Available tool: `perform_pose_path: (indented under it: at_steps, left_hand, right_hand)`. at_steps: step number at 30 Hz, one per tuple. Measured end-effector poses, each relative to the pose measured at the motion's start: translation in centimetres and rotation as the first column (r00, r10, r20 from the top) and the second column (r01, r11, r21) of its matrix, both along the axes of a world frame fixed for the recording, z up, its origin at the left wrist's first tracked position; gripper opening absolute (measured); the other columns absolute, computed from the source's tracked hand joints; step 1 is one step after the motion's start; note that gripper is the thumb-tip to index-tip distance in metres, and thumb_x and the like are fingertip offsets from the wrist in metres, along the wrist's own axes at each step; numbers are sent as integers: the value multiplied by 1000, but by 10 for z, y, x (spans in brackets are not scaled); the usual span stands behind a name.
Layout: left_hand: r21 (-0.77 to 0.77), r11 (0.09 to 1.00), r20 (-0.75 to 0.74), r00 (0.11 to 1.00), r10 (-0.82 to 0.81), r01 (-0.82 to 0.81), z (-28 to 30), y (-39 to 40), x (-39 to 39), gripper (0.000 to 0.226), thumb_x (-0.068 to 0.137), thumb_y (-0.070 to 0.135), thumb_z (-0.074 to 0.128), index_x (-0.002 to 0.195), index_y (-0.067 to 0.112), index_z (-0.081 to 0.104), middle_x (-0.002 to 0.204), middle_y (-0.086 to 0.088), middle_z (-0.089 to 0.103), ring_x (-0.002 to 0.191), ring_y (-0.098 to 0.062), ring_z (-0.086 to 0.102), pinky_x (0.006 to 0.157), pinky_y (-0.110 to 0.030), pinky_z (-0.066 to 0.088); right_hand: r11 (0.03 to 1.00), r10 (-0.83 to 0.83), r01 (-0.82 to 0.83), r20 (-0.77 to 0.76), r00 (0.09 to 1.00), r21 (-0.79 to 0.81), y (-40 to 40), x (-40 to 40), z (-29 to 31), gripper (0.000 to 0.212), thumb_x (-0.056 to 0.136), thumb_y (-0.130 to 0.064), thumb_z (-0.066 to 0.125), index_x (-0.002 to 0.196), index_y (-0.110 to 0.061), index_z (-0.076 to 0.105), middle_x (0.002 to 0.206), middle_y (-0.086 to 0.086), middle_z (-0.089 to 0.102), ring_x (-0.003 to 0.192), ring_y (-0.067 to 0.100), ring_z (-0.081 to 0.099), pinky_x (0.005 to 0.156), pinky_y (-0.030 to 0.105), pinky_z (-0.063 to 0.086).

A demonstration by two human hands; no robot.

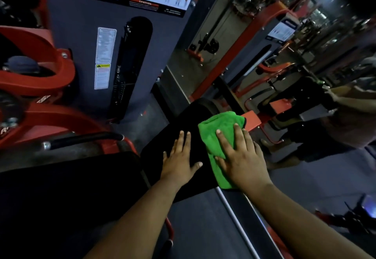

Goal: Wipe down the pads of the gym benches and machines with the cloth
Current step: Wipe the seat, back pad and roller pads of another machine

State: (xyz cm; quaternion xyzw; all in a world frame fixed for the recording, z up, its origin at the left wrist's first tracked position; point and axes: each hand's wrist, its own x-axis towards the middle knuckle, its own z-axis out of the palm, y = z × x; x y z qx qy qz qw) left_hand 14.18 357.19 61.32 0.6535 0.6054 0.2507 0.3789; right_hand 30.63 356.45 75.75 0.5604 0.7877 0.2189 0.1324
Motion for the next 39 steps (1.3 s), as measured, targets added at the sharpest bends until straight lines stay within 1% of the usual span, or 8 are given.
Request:
perform_pose_path:
  at_steps: [4,7,16,21,25,32,34,39]
  left_hand:
    - [-23,1000,-23,1000,5,-5,2,4,-2,107,90,63,59,157,36,-19,165,12,-27,155,-23,15,120,-67,10]
    - [-33,999,-36,999,14,-15,0,5,-2,106,89,65,58,157,37,-18,165,15,-28,155,-22,15,120,-68,6]
    - [-30,999,4,999,38,-38,-2,-6,5,100,92,65,55,158,39,-17,165,14,-26,156,-23,13,118,-71,5]
    - [-21,991,96,987,130,-129,-25,-16,16,88,95,67,45,158,42,-11,167,12,-20,156,-21,10,121,-66,4]
    - [-43,988,152,977,152,-147,-45,-24,25,88,94,72,40,156,45,-16,166,15,-23,157,-18,5,122,-64,4]
    - [-99,990,131,985,113,-100,-52,-41,25,94,92,72,46,158,40,-12,166,13,-26,156,-21,9,121,-66,6]
    - [-112,989,133,984,115,-100,-50,-41,26,93,93,71,46,158,39,-12,166,12,-26,156,-21,9,121,-66,7]
    - [-89,988,136,981,140,-129,-58,-37,27,92,92,71,46,154,48,-19,166,16,-23,156,-19,12,121,-66,8]
  right_hand:
    - [999,36,-36,-10,999,-33,41,-34,4,83,95,-61,48,162,-36,5,168,22,4,152,44,17,113,62,35]
    - [998,33,-32,20,999,-60,70,-67,4,82,96,-58,47,162,-35,4,169,19,-3,153,46,7,113,67,30]
    - [983,182,-175,192,964,-54,-17,19,-5,77,93,-59,54,160,-28,30,170,13,11,154,43,13,118,65,20]
    - [981,193,-190,234,953,-39,50,-43,-5,78,97,-62,40,163,-30,12,170,13,-4,155,43,-2,118,71,9]
    - [981,189,-189,409,893,-40,91,-88,-14,76,99,-65,29,163,-30,6,170,14,-4,155,44,-6,116,73,5]
    - [941,331,-226,541,773,-252,0,-17,-14,78,100,-63,28,163,-26,3,169,16,-10,155,40,-13,116,70,-8]
    - [936,337,-223,517,787,-271,3,-17,-7,78,98,-65,31,163,-28,11,170,12,-3,156,37,-8,117,70,-7]
    - [958,286,-251,495,820,-138,85,-87,-5,78,98,-68,26,163,-30,5,171,11,-5,156,36,-11,116,73,-5]
